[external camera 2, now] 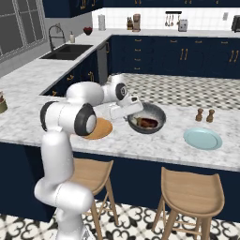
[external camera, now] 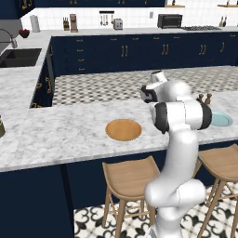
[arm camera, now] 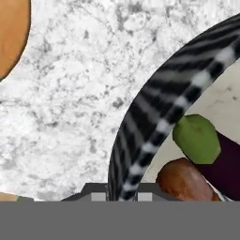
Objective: Pick the chicken drumstick and eggplant from their plates and place them in the bowl. Then put the bowl in the fridge.
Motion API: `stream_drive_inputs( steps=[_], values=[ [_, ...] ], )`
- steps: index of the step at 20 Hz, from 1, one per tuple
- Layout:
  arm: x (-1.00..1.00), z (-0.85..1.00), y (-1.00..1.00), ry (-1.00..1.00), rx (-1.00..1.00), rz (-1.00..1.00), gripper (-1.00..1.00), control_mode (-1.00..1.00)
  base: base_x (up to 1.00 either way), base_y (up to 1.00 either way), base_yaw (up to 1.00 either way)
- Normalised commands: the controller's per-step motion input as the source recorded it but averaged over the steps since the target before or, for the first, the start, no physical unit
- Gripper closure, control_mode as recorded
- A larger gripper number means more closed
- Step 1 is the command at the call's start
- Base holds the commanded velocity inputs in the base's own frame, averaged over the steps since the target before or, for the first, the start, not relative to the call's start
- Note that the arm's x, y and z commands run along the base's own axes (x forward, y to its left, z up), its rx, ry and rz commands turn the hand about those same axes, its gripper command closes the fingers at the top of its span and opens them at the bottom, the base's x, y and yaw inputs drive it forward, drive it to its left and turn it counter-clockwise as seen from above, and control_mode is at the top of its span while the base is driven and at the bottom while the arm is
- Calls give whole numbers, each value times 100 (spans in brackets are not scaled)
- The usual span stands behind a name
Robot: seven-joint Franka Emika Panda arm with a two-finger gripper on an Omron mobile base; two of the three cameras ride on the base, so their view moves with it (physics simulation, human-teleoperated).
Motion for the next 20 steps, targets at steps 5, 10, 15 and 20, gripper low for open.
stream_drive_inputs(
  steps=[5, 10, 15, 20],
  values=[
    [-45, 74, 38, 0, -12, 63, 100, -100, 0, 0, 0],
    [-20, 67, 13, 11, -1, 61, 100, -100, 0, 0, 0],
    [-39, 60, 33, 19, -5, 56, 100, -100, 0, 0, 0],
    [-72, 27, 20, 2, -8, 29, 100, -100, 0, 0, 0]
  ],
)
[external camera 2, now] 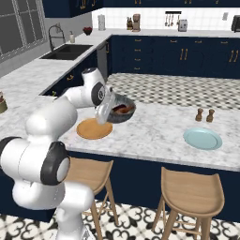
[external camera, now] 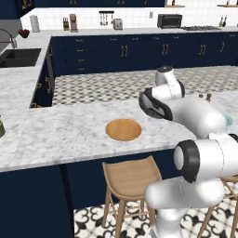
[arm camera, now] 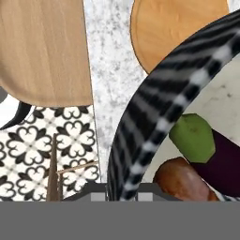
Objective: Pick the chicken drumstick and eggplant from their plates and place them in the bowl. Then put the bowl in the fridge.
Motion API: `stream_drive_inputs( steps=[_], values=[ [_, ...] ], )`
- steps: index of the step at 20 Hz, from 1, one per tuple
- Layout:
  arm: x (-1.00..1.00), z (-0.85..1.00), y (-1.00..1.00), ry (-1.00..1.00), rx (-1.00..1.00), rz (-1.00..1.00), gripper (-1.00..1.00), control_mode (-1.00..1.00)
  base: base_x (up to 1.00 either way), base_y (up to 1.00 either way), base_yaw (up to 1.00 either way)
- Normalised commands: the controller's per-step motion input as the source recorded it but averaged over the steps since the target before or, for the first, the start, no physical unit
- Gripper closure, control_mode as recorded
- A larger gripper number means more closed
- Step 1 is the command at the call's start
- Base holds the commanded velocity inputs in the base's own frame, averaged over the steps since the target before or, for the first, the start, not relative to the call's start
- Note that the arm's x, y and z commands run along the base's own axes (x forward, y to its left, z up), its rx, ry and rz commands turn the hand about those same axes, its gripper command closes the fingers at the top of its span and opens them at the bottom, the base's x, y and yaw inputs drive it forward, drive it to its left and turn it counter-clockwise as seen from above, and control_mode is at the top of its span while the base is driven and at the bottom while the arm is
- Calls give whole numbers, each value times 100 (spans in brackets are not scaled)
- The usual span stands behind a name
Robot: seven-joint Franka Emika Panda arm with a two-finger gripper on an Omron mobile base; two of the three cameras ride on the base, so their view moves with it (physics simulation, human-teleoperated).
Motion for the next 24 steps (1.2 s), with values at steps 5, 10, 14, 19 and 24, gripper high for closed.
stream_drive_inputs(
  steps=[5, 10, 14, 19, 24],
  values=[
    [-79, 34, 23, -14, -5, 3, 100, -100, 0, 0, 0],
    [-68, 43, 24, -3, -10, 2, 100, -100, 0, 0, 0],
    [-83, 42, 9, 0, -9, 9, 100, -100, 0, 0, 0],
    [0, 0, 0, 0, 0, 0, 100, 100, -100, -14, 13],
    [0, 0, 0, 0, 0, 0, 100, 100, -75, -85, -23]
  ],
)
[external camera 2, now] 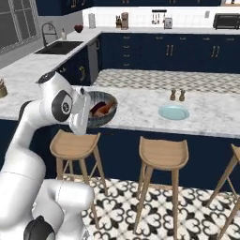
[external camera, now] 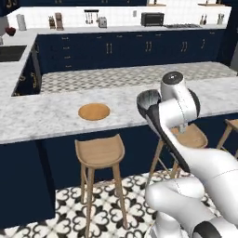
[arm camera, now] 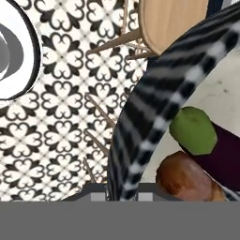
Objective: Pick the chicken drumstick and eggplant from their plates and place them in the bowl. Then put the bowl in the fridge.
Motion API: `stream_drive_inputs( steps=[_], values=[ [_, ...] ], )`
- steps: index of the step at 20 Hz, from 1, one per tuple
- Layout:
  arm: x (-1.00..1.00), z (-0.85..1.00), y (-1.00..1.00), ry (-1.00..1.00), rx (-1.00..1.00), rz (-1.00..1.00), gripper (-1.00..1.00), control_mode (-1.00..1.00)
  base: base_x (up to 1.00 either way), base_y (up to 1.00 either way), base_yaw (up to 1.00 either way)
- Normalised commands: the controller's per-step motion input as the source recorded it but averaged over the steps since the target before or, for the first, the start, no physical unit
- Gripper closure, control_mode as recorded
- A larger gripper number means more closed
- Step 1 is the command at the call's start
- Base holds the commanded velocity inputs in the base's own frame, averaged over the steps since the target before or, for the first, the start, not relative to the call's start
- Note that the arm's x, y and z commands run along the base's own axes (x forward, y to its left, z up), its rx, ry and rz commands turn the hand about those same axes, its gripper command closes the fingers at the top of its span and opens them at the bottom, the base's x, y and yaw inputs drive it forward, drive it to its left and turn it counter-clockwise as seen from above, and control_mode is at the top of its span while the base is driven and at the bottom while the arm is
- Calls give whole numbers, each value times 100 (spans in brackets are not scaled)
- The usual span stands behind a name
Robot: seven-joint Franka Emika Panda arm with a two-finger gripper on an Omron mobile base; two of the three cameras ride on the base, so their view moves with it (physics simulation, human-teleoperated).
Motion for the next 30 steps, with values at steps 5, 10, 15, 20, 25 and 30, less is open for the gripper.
stream_drive_inputs(
  steps=[5, 10, 15, 20, 25, 30],
  values=[
    [0, 0, 0, 0, 0, 0, 100, 100, 0, -54, -80],
    [0, 0, 0, 0, 0, 0, 100, 100, 0, -64, -85],
    [0, 0, 0, 0, 0, 0, 100, 100, 2, -64, -81],
    [0, 0, 0, 0, 0, 0, 100, 100, 58, -40, -63],
    [0, 0, 0, 0, 0, 0, 100, 100, 100, -16, -23],
    [0, 0, 0, 0, 0, 0, 100, 100, 100, -24, -19]
  ],
)
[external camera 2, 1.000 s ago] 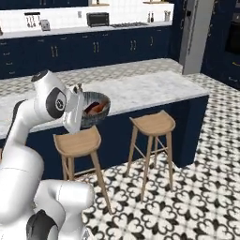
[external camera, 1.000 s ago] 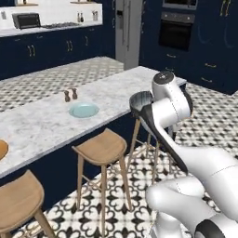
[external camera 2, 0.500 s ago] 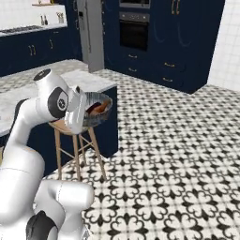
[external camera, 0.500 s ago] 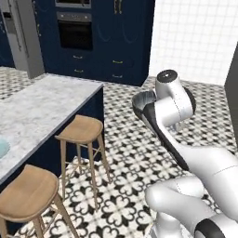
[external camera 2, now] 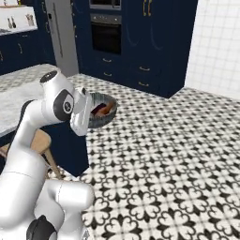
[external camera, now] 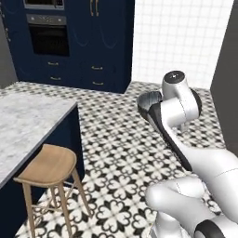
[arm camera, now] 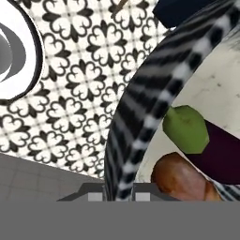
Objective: Pick the chicken drumstick and eggplant from their plates and place them in the bowl. Then put the bowl in the fridge.
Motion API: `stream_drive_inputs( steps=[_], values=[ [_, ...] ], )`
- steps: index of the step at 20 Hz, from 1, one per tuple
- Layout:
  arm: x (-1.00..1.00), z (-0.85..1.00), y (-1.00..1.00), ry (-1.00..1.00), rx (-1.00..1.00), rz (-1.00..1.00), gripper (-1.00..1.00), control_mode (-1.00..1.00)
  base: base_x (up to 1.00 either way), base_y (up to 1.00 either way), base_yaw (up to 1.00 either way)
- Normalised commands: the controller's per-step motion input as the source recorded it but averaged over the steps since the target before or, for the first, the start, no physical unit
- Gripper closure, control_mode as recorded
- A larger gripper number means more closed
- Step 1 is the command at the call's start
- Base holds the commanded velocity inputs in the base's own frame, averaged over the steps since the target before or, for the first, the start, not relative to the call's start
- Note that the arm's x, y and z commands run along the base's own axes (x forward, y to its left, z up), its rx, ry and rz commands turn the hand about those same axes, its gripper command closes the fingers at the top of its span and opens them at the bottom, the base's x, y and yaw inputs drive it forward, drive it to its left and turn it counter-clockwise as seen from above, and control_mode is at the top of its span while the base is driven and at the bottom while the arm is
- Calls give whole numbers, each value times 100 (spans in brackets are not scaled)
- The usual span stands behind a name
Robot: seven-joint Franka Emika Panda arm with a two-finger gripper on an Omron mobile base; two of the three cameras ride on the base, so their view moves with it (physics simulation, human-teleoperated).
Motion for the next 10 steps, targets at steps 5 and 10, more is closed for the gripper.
stream_drive_inputs(
  steps=[5, 10],
  values=[
    [0, 0, 0, 0, 0, 0, 100, 100, 100, -10, -9],
    [0, 0, 0, 0, 0, 0, 100, 100, 100, -43, 24]
  ],
)
